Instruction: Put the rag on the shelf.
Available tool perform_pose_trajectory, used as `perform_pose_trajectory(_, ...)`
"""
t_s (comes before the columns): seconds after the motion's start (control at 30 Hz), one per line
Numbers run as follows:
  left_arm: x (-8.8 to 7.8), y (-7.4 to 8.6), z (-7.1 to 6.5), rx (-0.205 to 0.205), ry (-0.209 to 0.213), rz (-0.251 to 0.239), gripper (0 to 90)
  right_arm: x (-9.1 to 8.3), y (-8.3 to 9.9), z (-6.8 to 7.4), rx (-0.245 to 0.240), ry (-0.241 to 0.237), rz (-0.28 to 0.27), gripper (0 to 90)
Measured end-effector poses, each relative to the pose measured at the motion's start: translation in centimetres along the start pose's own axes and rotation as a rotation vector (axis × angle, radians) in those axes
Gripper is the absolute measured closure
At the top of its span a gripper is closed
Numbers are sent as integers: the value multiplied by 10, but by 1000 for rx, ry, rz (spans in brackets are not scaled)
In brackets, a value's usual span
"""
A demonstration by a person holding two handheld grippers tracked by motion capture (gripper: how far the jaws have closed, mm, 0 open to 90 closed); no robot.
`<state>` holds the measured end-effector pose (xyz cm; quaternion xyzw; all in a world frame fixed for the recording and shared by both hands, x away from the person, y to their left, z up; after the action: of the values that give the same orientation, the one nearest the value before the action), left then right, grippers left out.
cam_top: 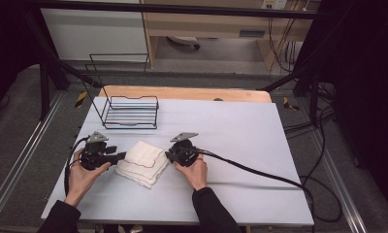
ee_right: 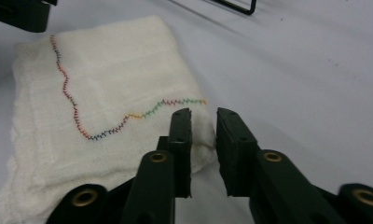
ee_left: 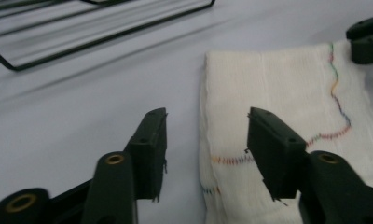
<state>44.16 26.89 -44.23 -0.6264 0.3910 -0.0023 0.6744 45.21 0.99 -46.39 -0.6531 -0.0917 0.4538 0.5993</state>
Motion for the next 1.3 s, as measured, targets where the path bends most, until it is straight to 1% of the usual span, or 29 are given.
perform_pose_trajectory(0.03,4,-3,0,1,-3,-1,414,-6,-3,-1,-10,-2,-18,641)
perform_pose_trajectory(0.07,8,-6,1,4,-6,2,414,-6,-3,-1,-10,-2,-18,641)
perform_pose_trajectory(0.13,17,-12,0,9,-1,8,380,-12,-5,-1,-4,-11,-31,572)
perform_pose_trajectory(0.2,27,-16,0,24,-7,21,380,-18,-5,-3,-16,-6,-39,516)
perform_pose_trajectory(0.23,32,-17,0,36,-11,29,387,-21,-5,-3,-19,-4,-47,487)
perform_pose_trajectory(0.27,38,-18,-1,35,-12,22,399,-24,-4,-4,-23,-7,-52,457)
perform_pose_trajectory(0.3,43,-19,-1,33,-4,29,428,-26,-3,-5,-19,-6,-51,442)
perform_pose_trajectory(0.33,49,-19,-1,27,1,44,436,-28,-2,-5,-22,-7,-49,419)
perform_pose_trajectory(0.37,53,-18,-2,32,6,55,440,-30,0,-6,-25,-3,-46,396)
perform_pose_trajectory(0.47,67,-16,-1,38,11,76,498,-34,3,-7,-28,2,-48,364)
perform_pose_trajectory(0.53,72,-14,-1,25,19,81,527,-35,5,-8,-23,3,-50,352)
perform_pose_trajectory(0.6,74,-14,0,4,28,65,550,-36,6,-9,-20,9,-50,340)
perform_pose_trajectory(0.67,76,-13,0,-4,39,61,578,-36,7,-10,-26,11,-46,330)
perform_pose_trajectory(0.7,77,-12,-2,-7,52,58,635,-35,8,-9,-20,12,-47,325)
perform_pose_trajectory(0.73,78,-12,-3,-15,69,56,635,-35,8,-9,-20,12,-47,325)
perform_pose_trajectory(0.8,77,-12,-6,-16,84,56,725,-35,8,-9,-21,11,-52,322)
perform_pose_trajectory(0.83,77,-11,-7,-11,81,57,754,-35,9,-9,-22,13,-53,321)
perform_pose_trajectory(1.0,75,-12,-9,-13,67,68,827,-34,9,-9,-16,14,-59,305)
perform_pose_trajectory(1.1,72,-11,-10,-26,55,49,841,-33,10,-9,-22,11,-53,303)
perform_pose_trajectory(1.2,62,-13,-10,-18,28,22,845,-32,9,-9,-9,8,-57,306)
perform_pose_trajectory(1.3,50,-15,-11,1,7,13,846,-29,7,-9,7,6,-92,312)
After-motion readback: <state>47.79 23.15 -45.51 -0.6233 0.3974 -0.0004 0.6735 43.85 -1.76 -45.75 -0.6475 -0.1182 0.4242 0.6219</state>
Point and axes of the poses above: each handheld gripper's, and its own axes: x roughly forward along the jaws, y roughly out of its underside, z roughly to its left, the point moved 4 cm from there along x, roughly forward along the jaws, and after that the axes turned 11 degrees about -z, right-handed, at the moved point
